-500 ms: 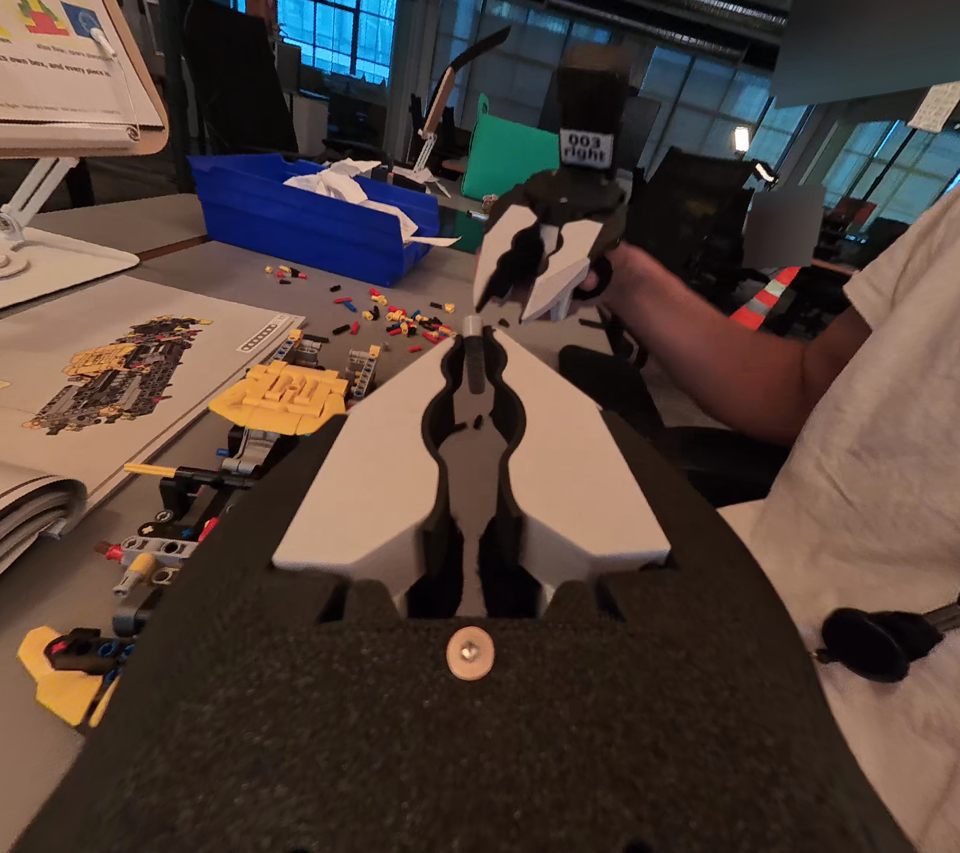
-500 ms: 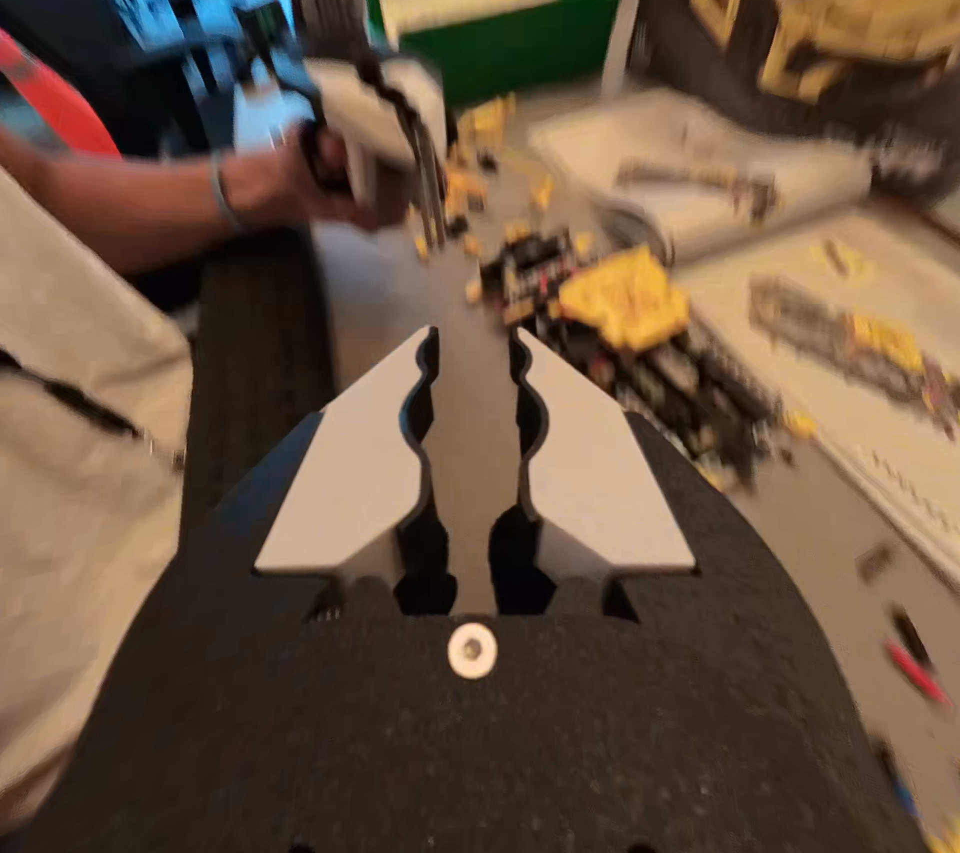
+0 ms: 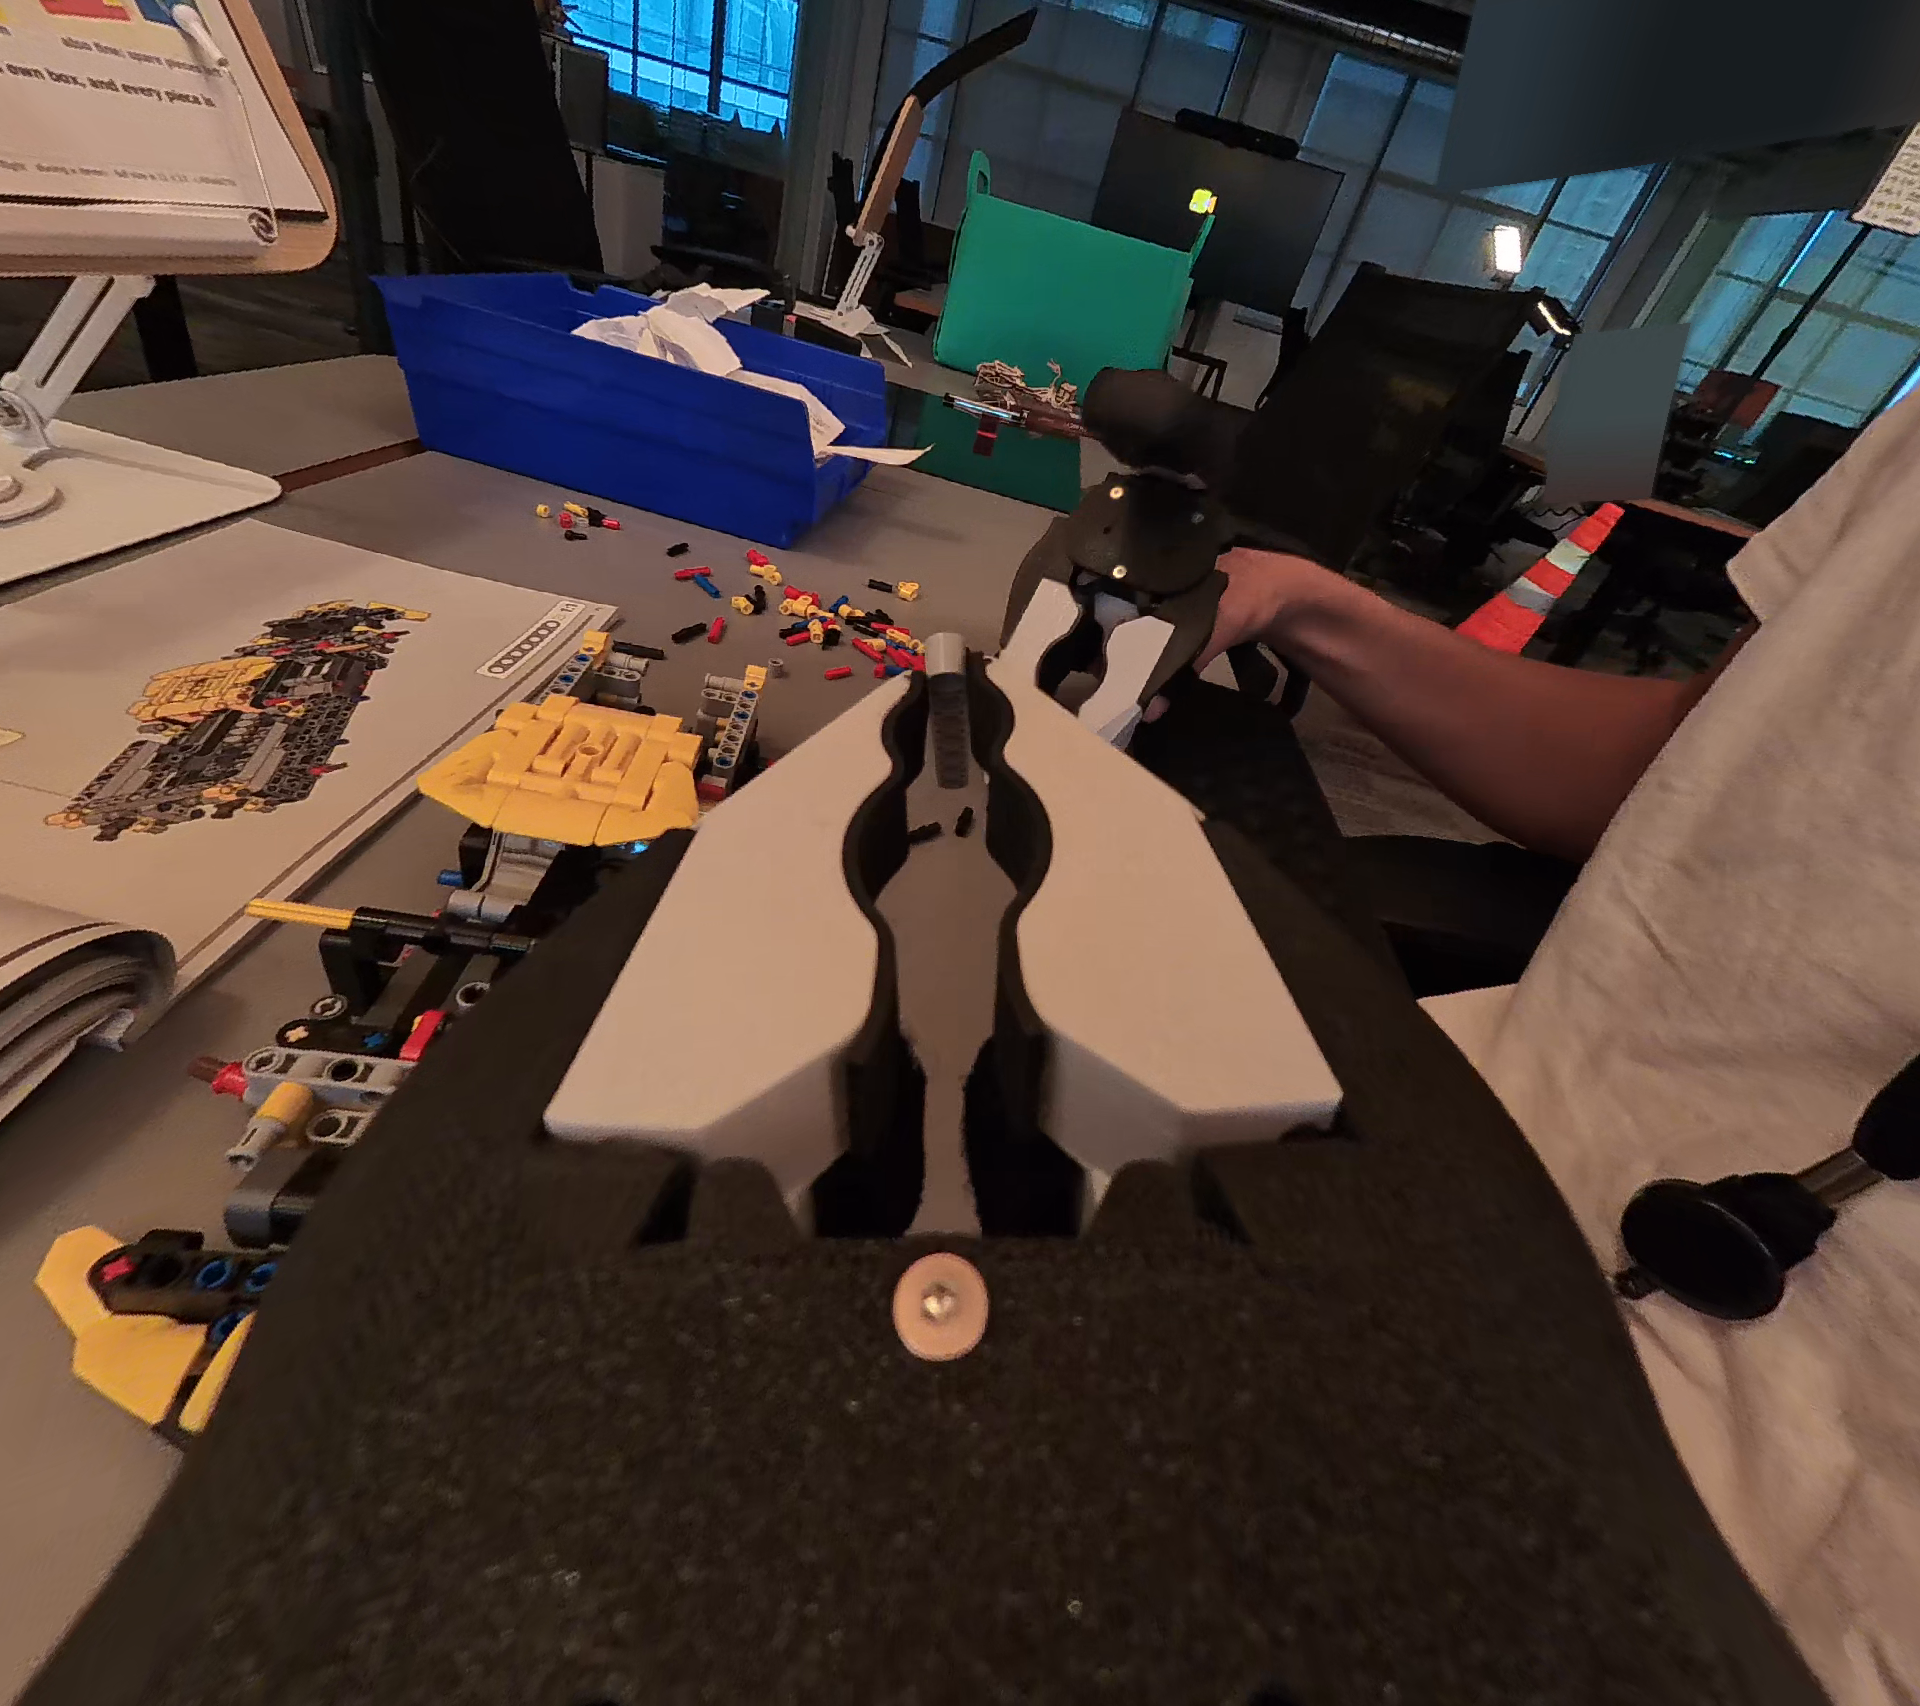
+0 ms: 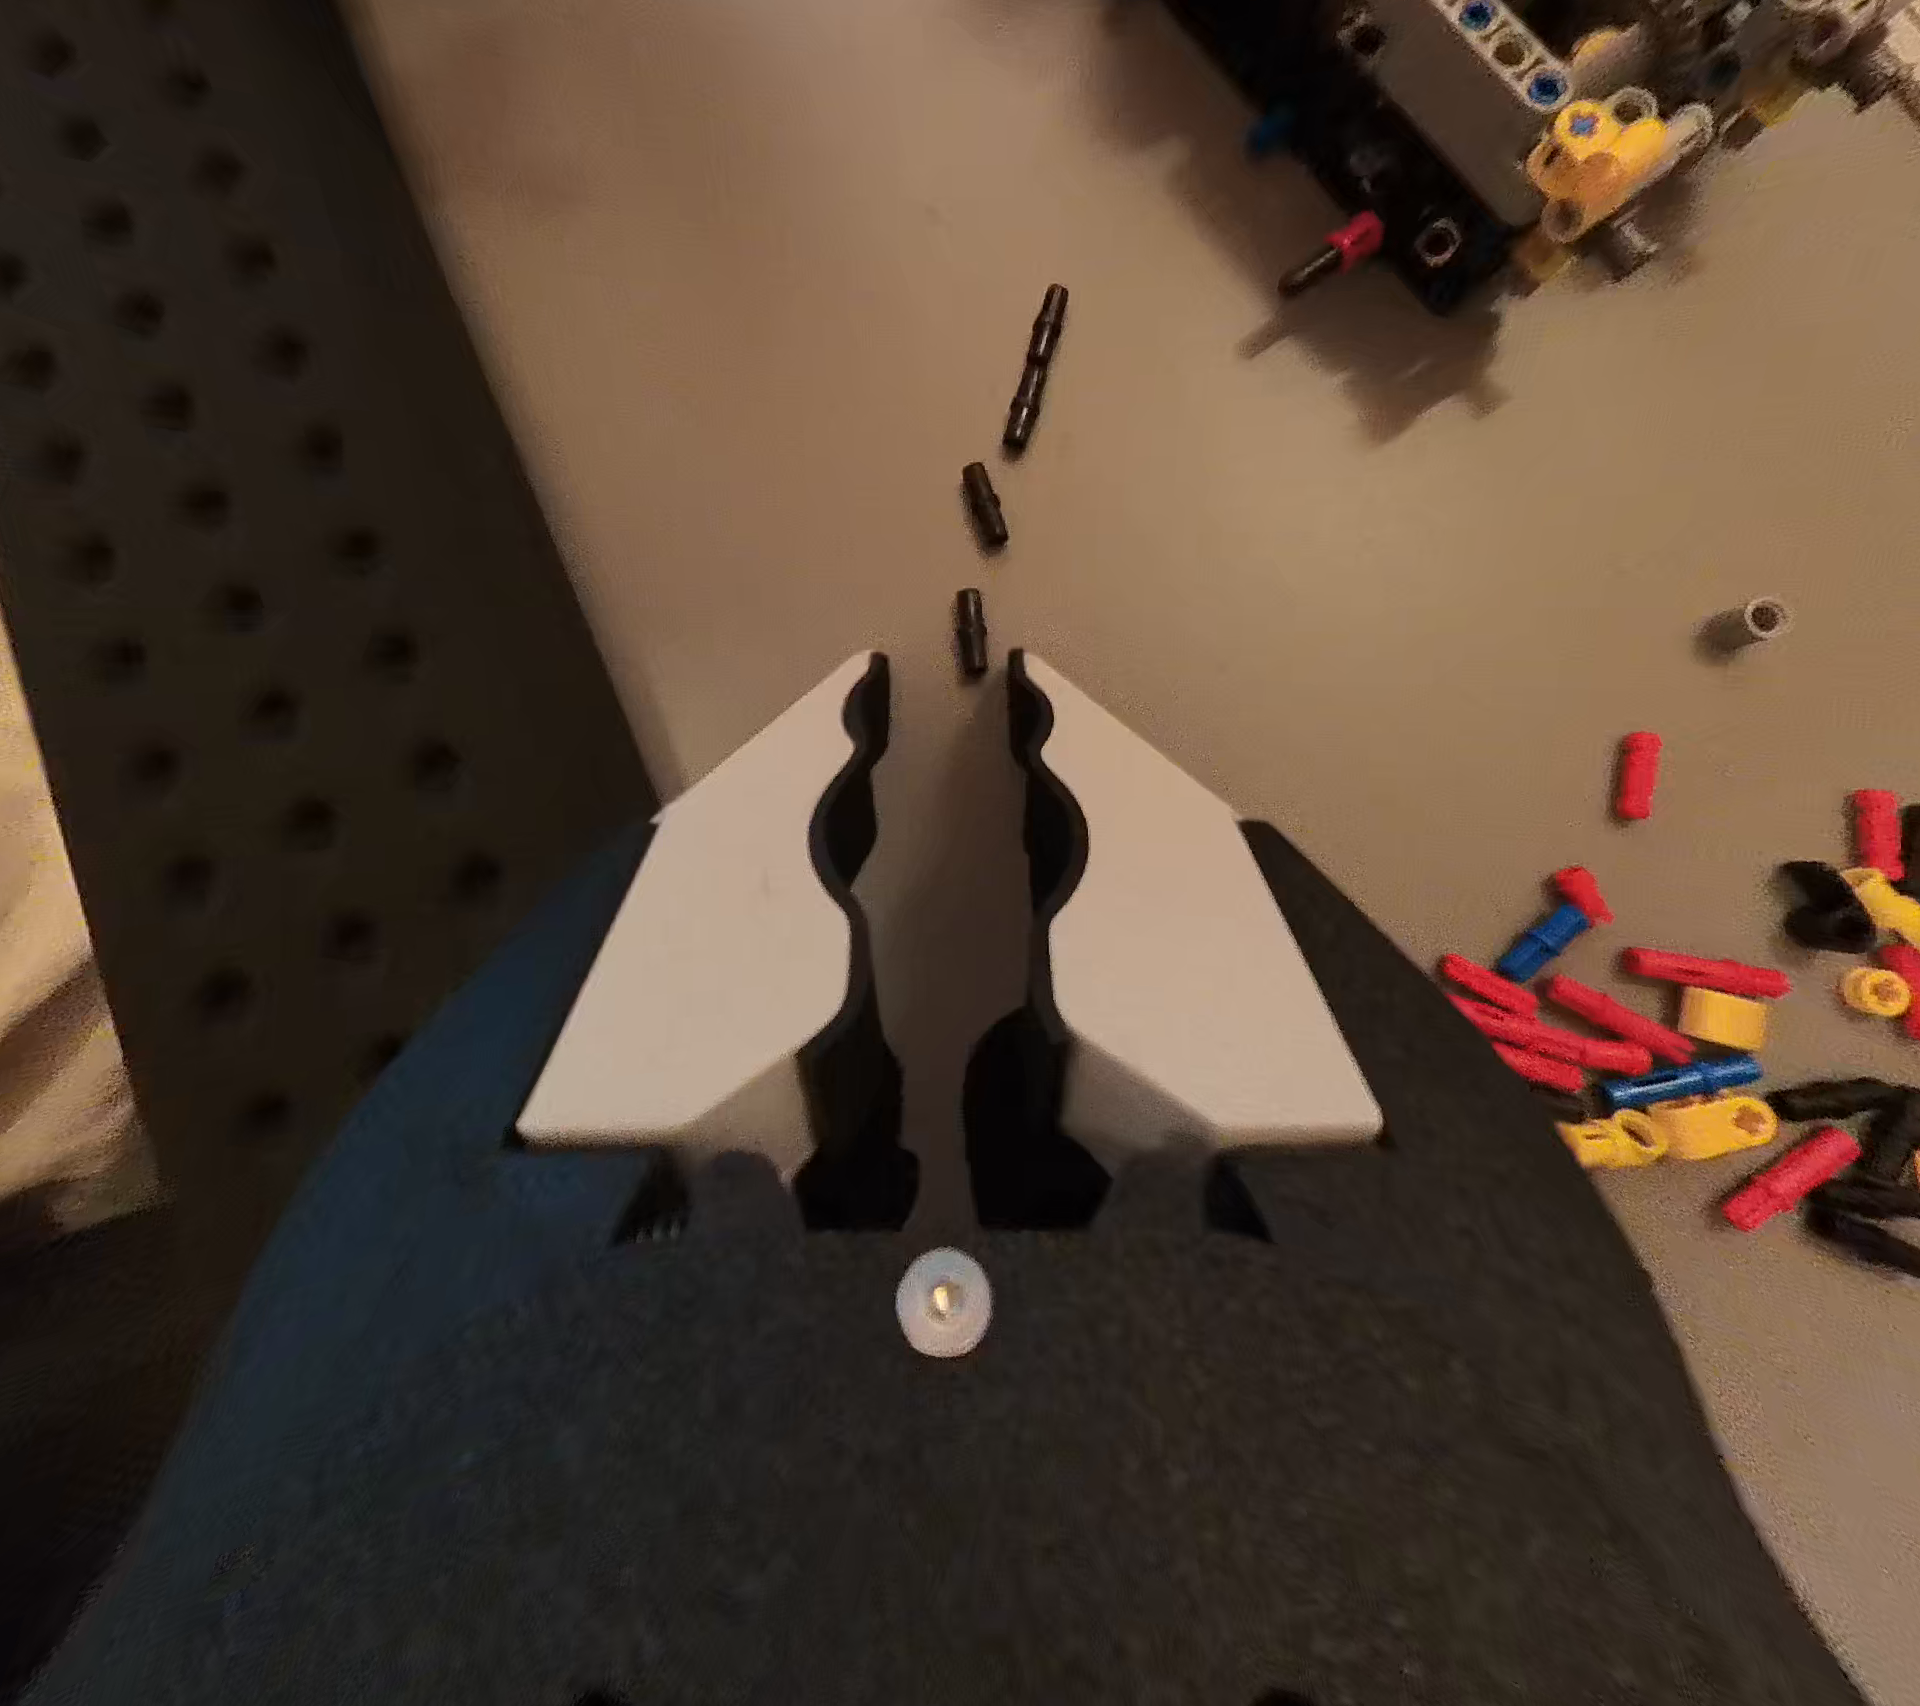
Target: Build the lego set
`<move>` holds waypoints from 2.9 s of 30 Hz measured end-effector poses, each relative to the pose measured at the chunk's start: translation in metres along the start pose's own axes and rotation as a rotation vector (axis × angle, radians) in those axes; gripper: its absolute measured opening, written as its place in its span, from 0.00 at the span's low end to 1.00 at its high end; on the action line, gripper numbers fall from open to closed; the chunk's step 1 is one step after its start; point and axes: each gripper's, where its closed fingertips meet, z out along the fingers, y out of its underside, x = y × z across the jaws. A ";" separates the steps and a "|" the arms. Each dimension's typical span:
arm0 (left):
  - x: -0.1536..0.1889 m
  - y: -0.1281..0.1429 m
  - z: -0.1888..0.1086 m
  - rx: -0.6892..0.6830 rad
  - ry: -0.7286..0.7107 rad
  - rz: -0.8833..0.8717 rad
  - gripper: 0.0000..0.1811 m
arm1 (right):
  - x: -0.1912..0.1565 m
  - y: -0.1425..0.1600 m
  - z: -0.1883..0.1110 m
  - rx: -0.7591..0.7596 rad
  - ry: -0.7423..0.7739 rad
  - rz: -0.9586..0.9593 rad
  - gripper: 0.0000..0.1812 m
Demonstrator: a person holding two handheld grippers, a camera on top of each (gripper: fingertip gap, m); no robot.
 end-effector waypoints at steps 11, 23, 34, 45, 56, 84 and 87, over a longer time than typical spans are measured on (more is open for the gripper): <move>0.000 0.004 0.002 -0.020 0.002 0.000 0.04 | 0.010 -0.003 0.004 0.018 0.108 -0.086 0.02; -0.004 0.008 0.003 -0.038 -0.021 -0.005 0.04 | 0.014 0.082 -0.080 -0.975 0.040 0.350 0.02; -0.005 0.009 0.003 -0.043 -0.025 -0.009 0.04 | 0.021 0.117 -0.112 -1.299 0.129 0.519 0.02; -0.006 0.010 0.003 -0.045 -0.025 -0.017 0.04 | 0.023 0.117 -0.111 -1.299 0.109 0.496 0.03; -0.006 0.010 0.003 -0.047 -0.023 -0.017 0.04 | 0.033 0.106 -0.132 -1.128 0.171 0.452 0.13; -0.006 0.015 0.005 -0.069 -0.023 -0.016 0.04 | 0.030 0.114 -0.106 -0.397 0.233 0.210 0.06; -0.005 0.015 0.005 -0.069 -0.020 -0.016 0.04 | 0.028 0.114 -0.104 -0.402 0.223 0.206 0.06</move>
